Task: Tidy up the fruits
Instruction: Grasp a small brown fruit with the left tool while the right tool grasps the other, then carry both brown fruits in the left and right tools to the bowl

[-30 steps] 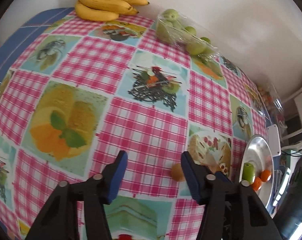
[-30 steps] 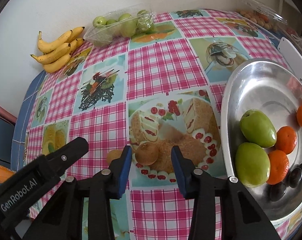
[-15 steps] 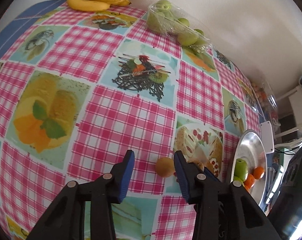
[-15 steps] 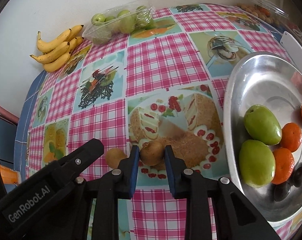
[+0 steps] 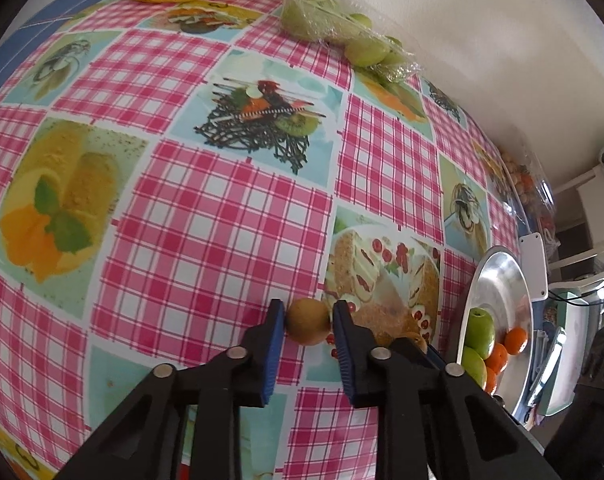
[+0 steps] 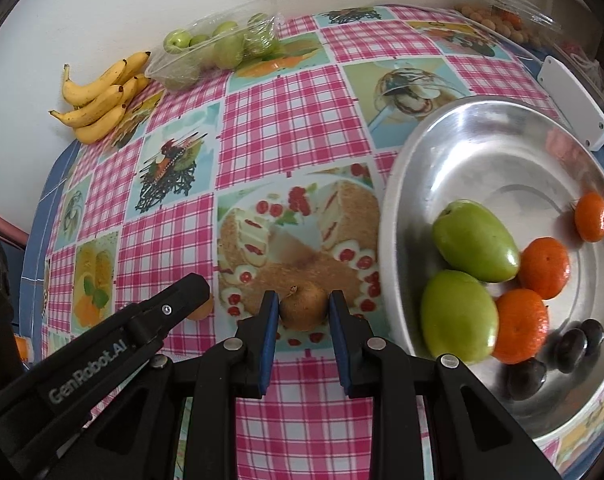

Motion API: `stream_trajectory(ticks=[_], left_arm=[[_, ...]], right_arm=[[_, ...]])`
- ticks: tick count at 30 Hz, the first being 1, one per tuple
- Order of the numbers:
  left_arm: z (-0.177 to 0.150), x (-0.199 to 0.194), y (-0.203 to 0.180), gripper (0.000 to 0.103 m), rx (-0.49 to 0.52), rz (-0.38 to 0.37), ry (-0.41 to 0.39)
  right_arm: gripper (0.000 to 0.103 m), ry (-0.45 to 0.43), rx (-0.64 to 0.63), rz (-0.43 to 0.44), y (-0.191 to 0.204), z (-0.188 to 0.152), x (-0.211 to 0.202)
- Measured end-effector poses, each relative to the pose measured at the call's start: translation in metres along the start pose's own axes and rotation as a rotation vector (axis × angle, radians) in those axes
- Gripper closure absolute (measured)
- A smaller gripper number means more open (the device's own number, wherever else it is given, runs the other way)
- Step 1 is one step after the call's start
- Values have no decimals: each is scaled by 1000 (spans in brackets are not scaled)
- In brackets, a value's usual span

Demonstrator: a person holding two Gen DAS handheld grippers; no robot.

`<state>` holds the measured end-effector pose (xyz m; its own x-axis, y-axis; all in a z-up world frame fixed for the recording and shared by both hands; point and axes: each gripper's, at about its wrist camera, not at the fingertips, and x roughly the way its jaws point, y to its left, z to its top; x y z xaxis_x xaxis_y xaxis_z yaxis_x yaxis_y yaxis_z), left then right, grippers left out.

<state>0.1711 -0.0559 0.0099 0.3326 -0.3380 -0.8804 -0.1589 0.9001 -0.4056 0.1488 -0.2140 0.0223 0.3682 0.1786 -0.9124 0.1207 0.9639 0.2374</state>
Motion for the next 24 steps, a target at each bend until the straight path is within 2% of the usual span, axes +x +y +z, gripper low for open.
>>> stream_trajectory(ticks=[7,18,24], left_arm=[[0,-6,-10,78,17,-13,-25],[8,-42,-18,78,26,-38,-113],[7,-49,-26,78,39,-44,-128]], right_arm=[[76,-19,7,7,-4,2,-9],[76,-95,-21,39,4,8,-39],[76,-108,-10,40,1,10,-45]])
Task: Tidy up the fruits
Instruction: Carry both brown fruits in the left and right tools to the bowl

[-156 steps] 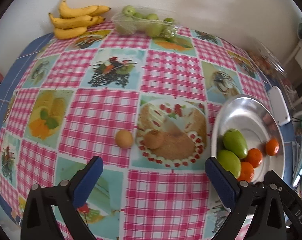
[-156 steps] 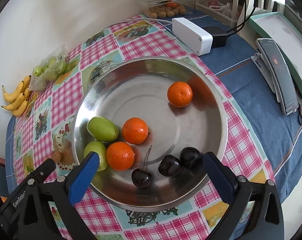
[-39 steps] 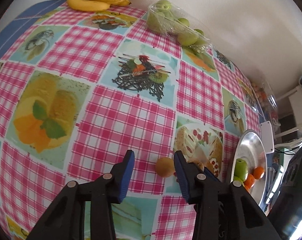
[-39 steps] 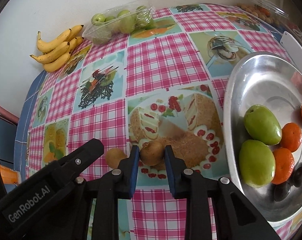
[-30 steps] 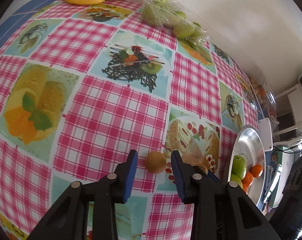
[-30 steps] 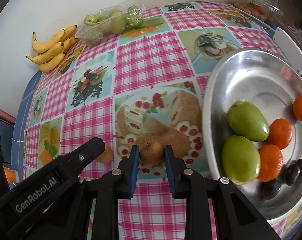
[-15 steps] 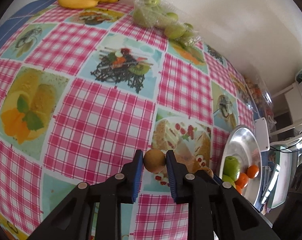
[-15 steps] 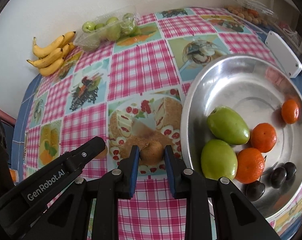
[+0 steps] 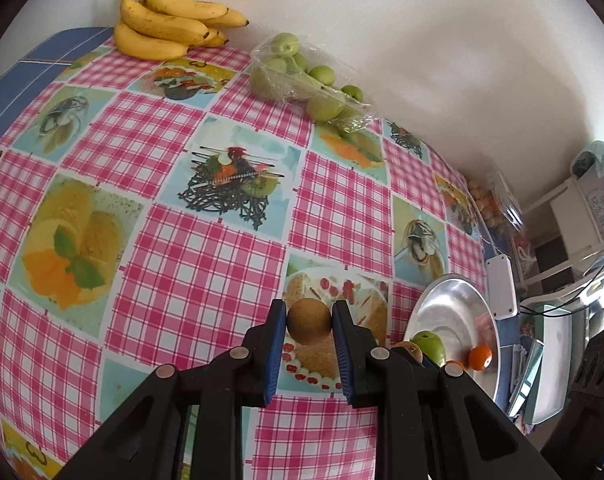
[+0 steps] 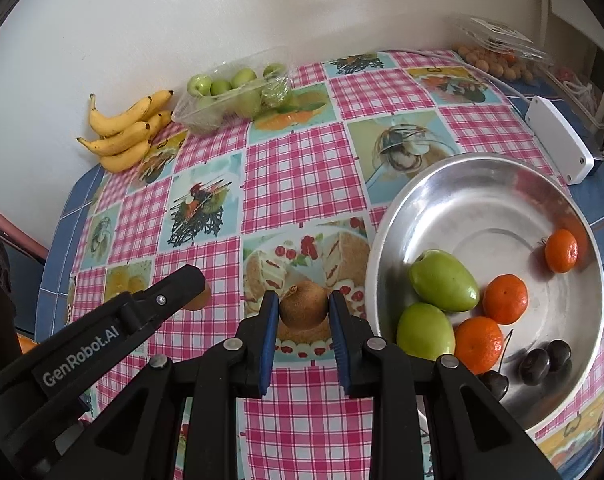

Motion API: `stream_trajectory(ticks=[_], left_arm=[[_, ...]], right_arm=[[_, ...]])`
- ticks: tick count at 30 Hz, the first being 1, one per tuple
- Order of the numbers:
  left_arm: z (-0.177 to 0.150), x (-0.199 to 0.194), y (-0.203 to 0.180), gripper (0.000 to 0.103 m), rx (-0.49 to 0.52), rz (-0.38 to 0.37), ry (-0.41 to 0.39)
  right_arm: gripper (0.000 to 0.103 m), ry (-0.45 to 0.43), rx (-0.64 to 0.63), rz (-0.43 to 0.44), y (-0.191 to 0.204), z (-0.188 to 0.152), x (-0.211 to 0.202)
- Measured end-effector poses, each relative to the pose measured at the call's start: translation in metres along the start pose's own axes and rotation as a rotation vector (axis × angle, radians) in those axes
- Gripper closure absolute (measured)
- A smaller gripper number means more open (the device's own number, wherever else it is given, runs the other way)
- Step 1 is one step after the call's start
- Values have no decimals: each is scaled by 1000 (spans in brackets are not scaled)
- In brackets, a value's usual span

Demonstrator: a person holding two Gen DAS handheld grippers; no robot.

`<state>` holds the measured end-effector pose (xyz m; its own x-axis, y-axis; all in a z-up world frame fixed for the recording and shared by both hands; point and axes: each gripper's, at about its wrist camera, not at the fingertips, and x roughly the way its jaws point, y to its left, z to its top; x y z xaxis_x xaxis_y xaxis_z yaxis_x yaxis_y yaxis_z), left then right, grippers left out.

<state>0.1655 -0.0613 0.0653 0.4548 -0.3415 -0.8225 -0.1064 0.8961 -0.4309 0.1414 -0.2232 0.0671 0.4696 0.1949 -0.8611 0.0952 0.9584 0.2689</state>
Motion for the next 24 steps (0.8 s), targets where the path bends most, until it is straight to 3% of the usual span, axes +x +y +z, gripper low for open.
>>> stream_trajectory(ticks=[9,24], left_arm=[[-10,6,-24,78,47,-7,15],[-48,21,-112,78,282,-56,53]], right_arm=[[76,-18,81,-28,-34,3,-9],[76,-73,309,-103,-135,2,-40]])
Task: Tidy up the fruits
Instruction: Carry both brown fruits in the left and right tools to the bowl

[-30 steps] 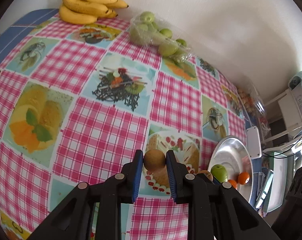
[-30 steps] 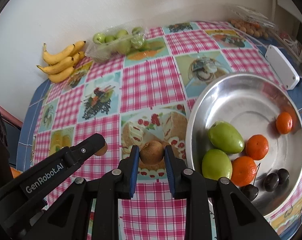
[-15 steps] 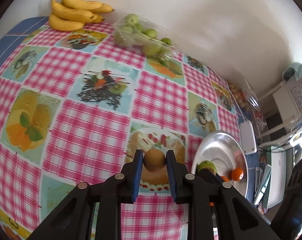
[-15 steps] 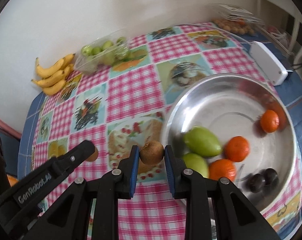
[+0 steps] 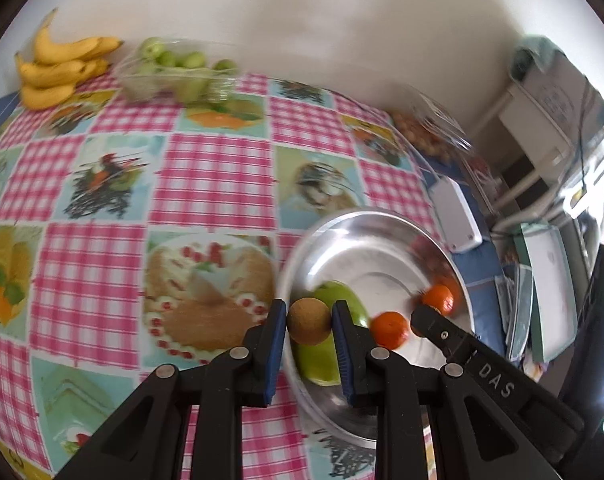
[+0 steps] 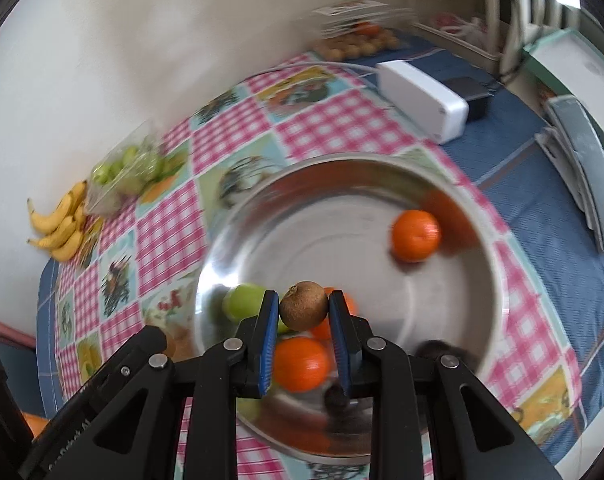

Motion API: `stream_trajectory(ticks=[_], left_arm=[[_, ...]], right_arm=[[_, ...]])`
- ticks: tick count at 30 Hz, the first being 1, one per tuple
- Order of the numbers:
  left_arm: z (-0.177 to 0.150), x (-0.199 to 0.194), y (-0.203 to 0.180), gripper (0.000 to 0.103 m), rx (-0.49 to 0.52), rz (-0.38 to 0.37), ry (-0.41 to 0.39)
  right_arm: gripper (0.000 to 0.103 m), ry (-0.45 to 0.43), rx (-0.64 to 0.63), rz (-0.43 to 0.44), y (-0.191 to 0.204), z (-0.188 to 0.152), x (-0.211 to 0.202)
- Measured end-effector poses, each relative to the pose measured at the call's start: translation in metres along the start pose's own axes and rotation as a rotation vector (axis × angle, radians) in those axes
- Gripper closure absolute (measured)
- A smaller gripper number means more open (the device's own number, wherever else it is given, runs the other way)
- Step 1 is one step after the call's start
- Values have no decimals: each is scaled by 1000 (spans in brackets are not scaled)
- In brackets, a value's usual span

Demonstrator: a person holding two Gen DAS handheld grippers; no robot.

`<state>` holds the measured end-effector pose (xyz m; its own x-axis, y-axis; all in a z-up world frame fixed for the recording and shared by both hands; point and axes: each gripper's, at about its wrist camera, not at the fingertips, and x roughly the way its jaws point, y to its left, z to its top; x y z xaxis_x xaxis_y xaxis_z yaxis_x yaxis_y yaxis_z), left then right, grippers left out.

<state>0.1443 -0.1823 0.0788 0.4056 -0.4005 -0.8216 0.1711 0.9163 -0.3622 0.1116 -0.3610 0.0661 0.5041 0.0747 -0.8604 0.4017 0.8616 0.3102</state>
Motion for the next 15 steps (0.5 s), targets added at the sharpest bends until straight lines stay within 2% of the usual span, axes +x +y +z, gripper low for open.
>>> stream_trajectory(ticks=[8,15], left_arm=[[-4,13,-18,78,50,-7,15],[-6,22,-15,78,42,11,34]], right_arm=[[76,0,69,-35,-38,3,-3],[76,38,79,-39,-42,-1,5]])
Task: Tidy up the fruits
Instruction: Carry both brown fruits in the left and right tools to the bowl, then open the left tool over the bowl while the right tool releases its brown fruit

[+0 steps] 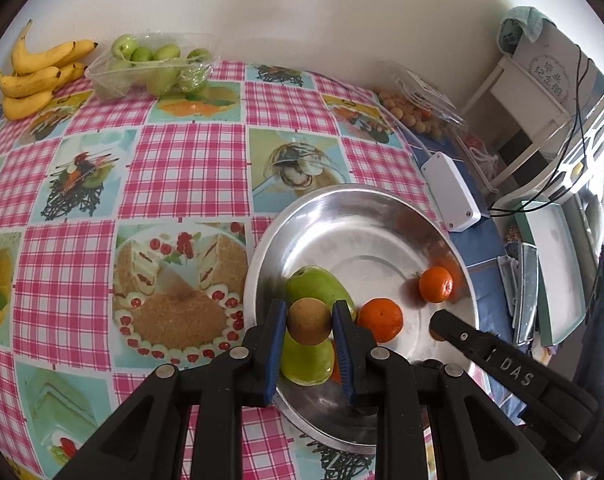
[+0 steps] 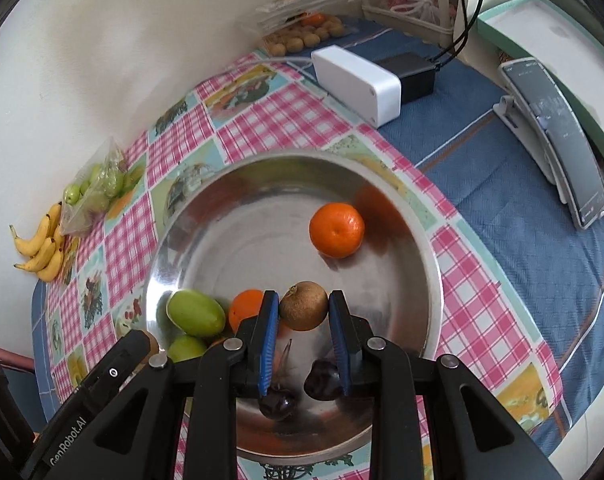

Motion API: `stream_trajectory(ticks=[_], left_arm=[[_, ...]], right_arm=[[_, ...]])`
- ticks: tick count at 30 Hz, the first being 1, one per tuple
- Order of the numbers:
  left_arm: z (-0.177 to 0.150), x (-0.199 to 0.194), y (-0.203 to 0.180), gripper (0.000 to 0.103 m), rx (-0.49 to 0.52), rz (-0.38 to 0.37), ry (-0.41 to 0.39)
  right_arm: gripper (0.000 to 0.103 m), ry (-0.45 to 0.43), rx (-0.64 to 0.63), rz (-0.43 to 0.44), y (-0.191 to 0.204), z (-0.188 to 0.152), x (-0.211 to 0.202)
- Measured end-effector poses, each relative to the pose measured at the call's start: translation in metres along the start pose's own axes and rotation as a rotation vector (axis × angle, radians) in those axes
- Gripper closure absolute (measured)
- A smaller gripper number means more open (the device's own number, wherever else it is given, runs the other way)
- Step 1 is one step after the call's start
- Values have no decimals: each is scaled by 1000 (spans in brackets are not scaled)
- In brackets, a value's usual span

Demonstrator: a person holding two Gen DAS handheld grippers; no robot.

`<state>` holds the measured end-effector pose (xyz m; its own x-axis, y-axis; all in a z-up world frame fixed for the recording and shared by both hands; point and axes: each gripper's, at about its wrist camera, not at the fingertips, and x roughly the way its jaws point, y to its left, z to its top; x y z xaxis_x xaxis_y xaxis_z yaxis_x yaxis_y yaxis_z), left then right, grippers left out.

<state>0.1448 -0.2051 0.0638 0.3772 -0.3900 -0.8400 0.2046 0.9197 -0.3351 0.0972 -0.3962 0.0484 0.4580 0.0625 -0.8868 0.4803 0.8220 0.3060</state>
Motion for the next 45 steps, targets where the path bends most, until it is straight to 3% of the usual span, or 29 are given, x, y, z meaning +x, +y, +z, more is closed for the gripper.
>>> stream_trajectory(ticks=[6,16,26,29,34,35,36,38,41,45], left_arm=[[0,5,3,77,-13,-1,15],[3,2,10,77,-45,-7,25],[7,-7,15,76,-55,-10,9],[8,-8,21,76,-72,14,8],[8,-6,41,74,-109,120,14],[8,-5,46,68,-119,147,18],[7,-4,50,52,-126,163,21],[6,-3,61,27,-153,200,23],[4,-3,69,22,-176,226,17],[3,-2,74,2,-166,282,7]], right_arm=[[76,52,-9,-20,2,-5,12],[69,35,-30,-26,7,-1,7],[68,5,-53,-25,15,1,-4],[68,10,-65,-26,17,0,-4],[68,28,-80,-30,22,-3,3],[62,32,-86,-33,23,-4,6],[56,32,-92,-36,25,-4,7],[32,25,-109,-46,28,-5,9],[25,19,-129,-55,31,-6,11],[22,25,-146,-69,34,-7,15]])
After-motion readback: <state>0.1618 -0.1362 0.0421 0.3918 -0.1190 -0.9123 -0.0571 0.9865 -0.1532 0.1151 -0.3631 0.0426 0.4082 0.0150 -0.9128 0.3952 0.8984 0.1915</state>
